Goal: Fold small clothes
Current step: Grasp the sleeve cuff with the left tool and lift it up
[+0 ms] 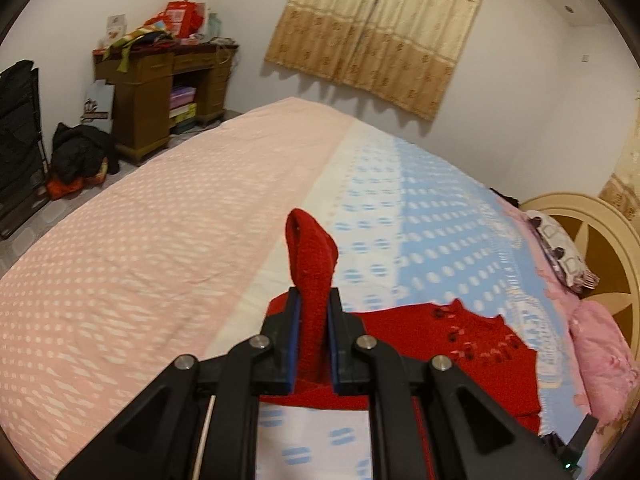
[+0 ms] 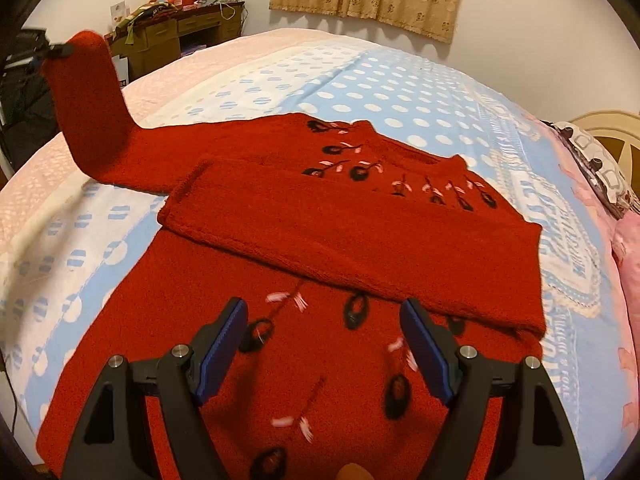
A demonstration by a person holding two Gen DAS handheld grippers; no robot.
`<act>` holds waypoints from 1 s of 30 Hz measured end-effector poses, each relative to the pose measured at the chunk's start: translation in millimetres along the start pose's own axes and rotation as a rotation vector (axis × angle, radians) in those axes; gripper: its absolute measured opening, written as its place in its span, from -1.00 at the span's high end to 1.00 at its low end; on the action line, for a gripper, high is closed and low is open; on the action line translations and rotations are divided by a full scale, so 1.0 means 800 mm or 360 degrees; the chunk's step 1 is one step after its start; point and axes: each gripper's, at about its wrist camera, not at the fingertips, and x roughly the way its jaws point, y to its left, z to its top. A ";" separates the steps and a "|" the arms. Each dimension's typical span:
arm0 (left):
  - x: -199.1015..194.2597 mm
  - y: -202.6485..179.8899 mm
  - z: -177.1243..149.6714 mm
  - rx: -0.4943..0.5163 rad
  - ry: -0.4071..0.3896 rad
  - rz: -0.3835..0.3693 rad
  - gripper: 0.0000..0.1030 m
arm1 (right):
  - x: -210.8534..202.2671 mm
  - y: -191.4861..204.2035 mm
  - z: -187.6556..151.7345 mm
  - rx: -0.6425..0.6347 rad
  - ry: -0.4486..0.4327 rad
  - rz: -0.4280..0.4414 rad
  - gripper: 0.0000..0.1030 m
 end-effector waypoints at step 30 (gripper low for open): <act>-0.008 -0.215 0.011 0.0089 -0.0048 -0.0354 0.76 | -0.023 -0.086 -0.075 0.0186 -0.0003 0.0035 -0.54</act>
